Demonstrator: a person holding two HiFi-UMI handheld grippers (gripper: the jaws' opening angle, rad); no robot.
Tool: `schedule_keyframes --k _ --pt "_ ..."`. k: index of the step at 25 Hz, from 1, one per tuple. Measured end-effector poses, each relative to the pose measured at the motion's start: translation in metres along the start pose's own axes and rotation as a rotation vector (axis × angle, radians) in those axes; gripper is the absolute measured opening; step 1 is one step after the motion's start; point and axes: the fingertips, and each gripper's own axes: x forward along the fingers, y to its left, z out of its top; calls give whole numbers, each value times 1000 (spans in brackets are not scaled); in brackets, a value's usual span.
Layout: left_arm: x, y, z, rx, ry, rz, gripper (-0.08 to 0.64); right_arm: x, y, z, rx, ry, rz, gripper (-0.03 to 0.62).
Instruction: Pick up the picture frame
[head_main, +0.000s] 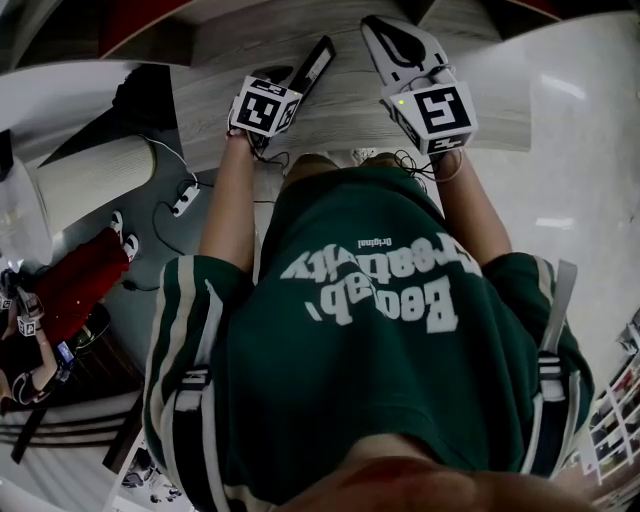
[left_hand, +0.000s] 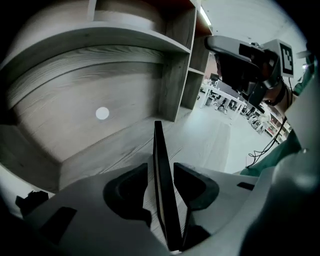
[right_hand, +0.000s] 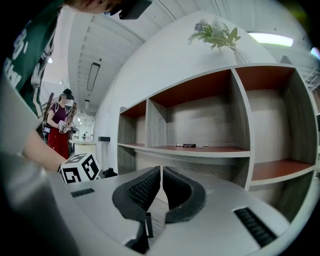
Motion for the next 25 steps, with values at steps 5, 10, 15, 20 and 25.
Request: schedule_keyframes --k 5,10,15,20,25 --pt "11 -8 -6 15 50 -34 173 -8 -9 -1 6 4 -24 40" --pt "22 -15 -7 31 96 -49 173 -19 -17 2 9 3 -44 41" --pt "40 -20 -16 31 145 -79 173 -28 -24 -2 9 3 -62 40" --pt "48 -19 -24 62 238 -66 173 -35 -30 -4 10 2 -77 40" --pt "53 -16 -45 110 410 -18 49 -39 -32 -8 11 5 -79 40"
